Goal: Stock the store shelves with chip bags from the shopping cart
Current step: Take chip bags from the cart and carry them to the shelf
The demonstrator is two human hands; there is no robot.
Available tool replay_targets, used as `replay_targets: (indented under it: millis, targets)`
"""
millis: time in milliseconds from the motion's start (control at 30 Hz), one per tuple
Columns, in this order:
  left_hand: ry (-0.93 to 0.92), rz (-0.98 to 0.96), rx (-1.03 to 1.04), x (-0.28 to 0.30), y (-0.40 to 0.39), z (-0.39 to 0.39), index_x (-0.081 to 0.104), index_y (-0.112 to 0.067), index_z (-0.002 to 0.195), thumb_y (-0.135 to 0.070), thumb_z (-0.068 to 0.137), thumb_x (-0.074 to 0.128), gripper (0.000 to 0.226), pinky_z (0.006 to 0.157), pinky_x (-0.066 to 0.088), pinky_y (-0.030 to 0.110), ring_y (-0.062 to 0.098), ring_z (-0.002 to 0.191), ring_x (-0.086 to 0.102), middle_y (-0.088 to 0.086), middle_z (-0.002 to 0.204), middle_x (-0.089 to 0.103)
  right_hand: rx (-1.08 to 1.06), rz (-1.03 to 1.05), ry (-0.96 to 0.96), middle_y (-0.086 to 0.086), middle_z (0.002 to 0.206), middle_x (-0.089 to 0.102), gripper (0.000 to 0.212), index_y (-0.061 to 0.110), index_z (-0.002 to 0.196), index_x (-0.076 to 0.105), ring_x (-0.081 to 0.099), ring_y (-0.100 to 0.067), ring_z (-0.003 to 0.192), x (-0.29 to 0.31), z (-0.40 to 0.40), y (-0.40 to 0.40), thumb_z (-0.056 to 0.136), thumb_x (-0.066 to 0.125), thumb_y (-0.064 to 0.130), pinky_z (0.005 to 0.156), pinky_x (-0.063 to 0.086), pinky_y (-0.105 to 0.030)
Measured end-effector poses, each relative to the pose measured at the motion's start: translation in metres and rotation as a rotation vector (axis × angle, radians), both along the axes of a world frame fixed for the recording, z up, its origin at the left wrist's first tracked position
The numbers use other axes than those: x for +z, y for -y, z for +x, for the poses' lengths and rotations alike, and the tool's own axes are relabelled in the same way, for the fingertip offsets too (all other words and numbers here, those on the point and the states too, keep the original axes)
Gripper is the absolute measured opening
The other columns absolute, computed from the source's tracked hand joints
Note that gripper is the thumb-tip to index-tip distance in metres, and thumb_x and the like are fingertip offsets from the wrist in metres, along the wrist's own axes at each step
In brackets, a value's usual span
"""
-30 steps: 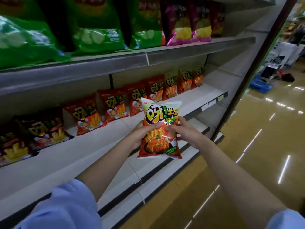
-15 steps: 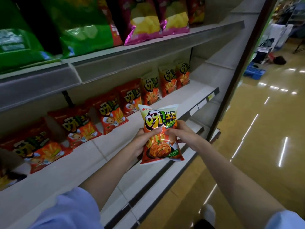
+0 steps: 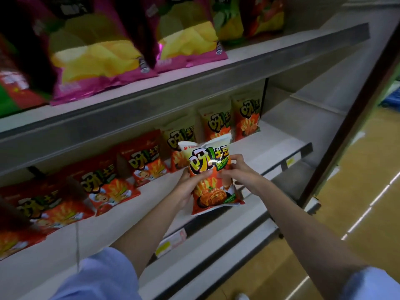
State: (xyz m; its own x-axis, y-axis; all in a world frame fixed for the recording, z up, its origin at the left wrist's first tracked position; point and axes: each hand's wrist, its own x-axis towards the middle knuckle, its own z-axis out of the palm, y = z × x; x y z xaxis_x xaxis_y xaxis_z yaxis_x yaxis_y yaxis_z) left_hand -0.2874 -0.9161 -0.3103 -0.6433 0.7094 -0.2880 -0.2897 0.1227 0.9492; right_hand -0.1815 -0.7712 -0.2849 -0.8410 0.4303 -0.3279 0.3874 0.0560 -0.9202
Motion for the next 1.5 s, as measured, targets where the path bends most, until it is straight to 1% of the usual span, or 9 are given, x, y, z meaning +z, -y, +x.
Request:
replay_targets:
  millis: [100,300,400,533,600,933,1100,1300,1500]
  targets:
    - [-0.016,-0.018,0.031,-0.009,-0.035,-0.006,0.044,-0.031,0.128,-0.027,0.074,0.081,0.065,0.096,0.046,0.033,0.014,0.111,0.058,-0.005,0.123,0.062,0.024,0.011,0.015,-0.004,0.116,0.053,0.069,0.021,0.136,0.026,0.055,-0.014,0.098,-0.006,-0.012,-0.037,0.084,0.071,0.013,0.069,0.043,-0.023]
    - [-0.033,-0.03,0.207,-0.021,-0.085,-0.023,0.048,-0.027,0.122,-0.014,0.076,0.078,0.057,0.075,0.048,0.024,0.01,0.1,0.061,-0.002,0.116,0.064,0.061,0.065,0.059,-0.012,0.139,0.04,0.094,0.03,0.146,0.03,0.043,-0.029,0.129,-0.026,-0.048,-0.089,0.066,0.08,0.035,0.107,0.041,-0.044]
    - [-0.01,-0.02,0.298,-0.029,-0.086,-0.037,0.05,-0.021,0.129,-0.016,0.07,0.083,0.068,0.077,0.05,0.027,0.018,0.109,0.062,0.0,0.119,0.066,0.123,0.035,0.041,-0.011,0.137,0.044,0.084,0.03,0.147,0.03,0.047,-0.027,0.125,-0.034,-0.07,-0.093,0.077,0.077,0.025,0.101,0.045,-0.037]
    - [-0.007,-0.006,0.4,-0.03,-0.074,-0.051,0.049,-0.018,0.132,-0.007,0.074,0.078,0.065,0.064,0.053,0.017,0.009,0.098,0.066,-0.001,0.116,0.067,0.209,-0.032,-0.034,0.003,0.106,0.054,0.065,0.017,0.141,0.04,0.054,-0.014,0.102,-0.035,-0.1,-0.088,0.084,0.069,0.002,0.069,0.047,-0.012]
    - [-0.011,-0.01,0.435,-0.029,-0.069,-0.057,0.05,-0.017,0.129,0.0,0.077,0.073,0.059,0.059,0.052,0.014,0.006,0.09,0.068,-0.001,0.111,0.068,0.231,-0.049,-0.051,0.006,0.103,0.053,0.065,0.015,0.141,0.04,0.053,-0.019,0.11,-0.035,-0.111,-0.082,0.084,0.066,-0.003,0.078,0.048,-0.019]
    - [-0.041,-0.048,0.401,-0.033,-0.049,-0.056,0.044,-0.015,0.136,-0.01,0.075,0.078,0.07,0.072,0.05,0.013,0.011,0.111,0.06,0.001,0.126,0.062,-0.021,-0.003,-0.019,-0.01,0.127,0.047,0.07,0.012,0.126,0.048,0.052,-0.025,0.113,-0.047,-0.108,-0.068,0.063,0.076,0.017,0.09,0.049,-0.035]
    - [0.064,-0.096,0.522,-0.02,-0.011,-0.04,0.04,-0.017,0.125,-0.023,0.082,0.074,0.055,0.096,0.038,0.031,0.018,0.115,0.048,0.0,0.118,0.054,-0.154,0.057,-0.15,-0.006,0.1,0.051,0.024,0.013,0.103,0.045,0.052,-0.024,0.099,-0.025,-0.104,-0.037,0.087,0.058,0.0,0.083,0.04,-0.029]
    - [0.114,0.04,0.717,0.002,0.084,-0.024,0.045,-0.008,0.126,-0.02,0.09,0.064,0.043,0.097,0.044,0.036,0.027,0.115,0.055,0.008,0.124,0.055,-0.034,0.179,-0.298,0.005,0.076,0.045,0.018,0.008,0.093,0.047,0.048,-0.019,0.084,0.007,-0.106,0.055,0.085,0.053,-0.007,0.072,0.038,-0.025]
    - [0.059,0.064,0.995,0.021,0.211,0.016,0.048,-0.004,0.122,-0.013,0.094,0.059,0.031,0.085,0.05,0.031,0.025,0.101,0.061,0.012,0.116,0.06,0.196,0.081,-0.266,-0.003,0.087,0.053,0.018,0.011,0.1,0.047,0.052,-0.017,0.075,0.011,-0.098,0.195,0.089,0.052,-0.002,0.066,0.044,-0.03]
